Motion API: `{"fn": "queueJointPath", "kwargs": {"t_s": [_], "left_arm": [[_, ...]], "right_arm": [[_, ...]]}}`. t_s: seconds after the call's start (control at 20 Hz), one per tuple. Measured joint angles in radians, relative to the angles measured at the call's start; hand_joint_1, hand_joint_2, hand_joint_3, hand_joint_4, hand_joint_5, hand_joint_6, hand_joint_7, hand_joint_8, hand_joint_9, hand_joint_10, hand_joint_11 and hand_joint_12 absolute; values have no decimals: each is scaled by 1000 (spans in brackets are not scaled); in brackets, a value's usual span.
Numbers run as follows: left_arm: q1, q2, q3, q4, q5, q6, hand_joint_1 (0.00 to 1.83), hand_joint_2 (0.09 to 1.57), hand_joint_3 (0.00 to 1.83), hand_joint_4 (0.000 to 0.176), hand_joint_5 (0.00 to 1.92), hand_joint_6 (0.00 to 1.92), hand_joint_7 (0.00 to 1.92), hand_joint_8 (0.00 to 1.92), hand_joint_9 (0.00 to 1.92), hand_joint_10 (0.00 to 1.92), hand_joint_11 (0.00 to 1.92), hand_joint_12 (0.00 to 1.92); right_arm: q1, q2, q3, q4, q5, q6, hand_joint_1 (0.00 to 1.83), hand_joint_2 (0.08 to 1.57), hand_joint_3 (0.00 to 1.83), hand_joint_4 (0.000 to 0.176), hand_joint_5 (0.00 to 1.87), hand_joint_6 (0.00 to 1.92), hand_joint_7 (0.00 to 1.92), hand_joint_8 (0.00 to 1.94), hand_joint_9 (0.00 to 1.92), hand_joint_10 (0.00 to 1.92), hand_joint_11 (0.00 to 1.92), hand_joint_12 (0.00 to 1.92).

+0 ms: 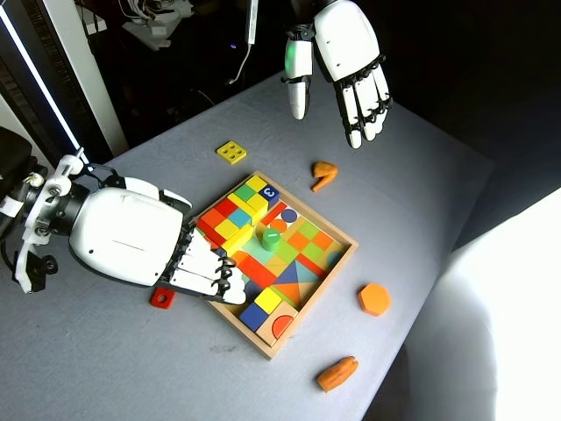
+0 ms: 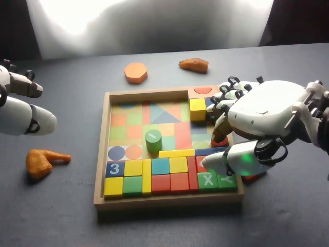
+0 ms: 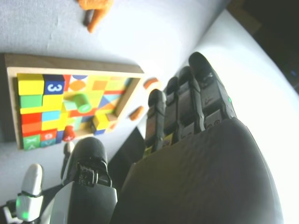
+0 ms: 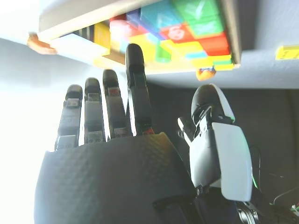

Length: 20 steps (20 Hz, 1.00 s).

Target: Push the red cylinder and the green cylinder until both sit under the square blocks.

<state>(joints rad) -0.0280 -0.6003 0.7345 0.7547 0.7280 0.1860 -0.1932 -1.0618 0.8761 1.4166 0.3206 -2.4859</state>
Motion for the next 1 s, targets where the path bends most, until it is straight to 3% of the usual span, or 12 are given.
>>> {"fn": "queueJointPath", "kwargs": {"t_s": [1.0], "left_arm": [[0,0,0,0,3,0,0,1276,0,49,150,5,111,3,113,3,0,601]], "right_arm": [[-17,-1,24,-3,-7,0,0,1197,2,0,671,99,205,4,85,14,0,0]]}}
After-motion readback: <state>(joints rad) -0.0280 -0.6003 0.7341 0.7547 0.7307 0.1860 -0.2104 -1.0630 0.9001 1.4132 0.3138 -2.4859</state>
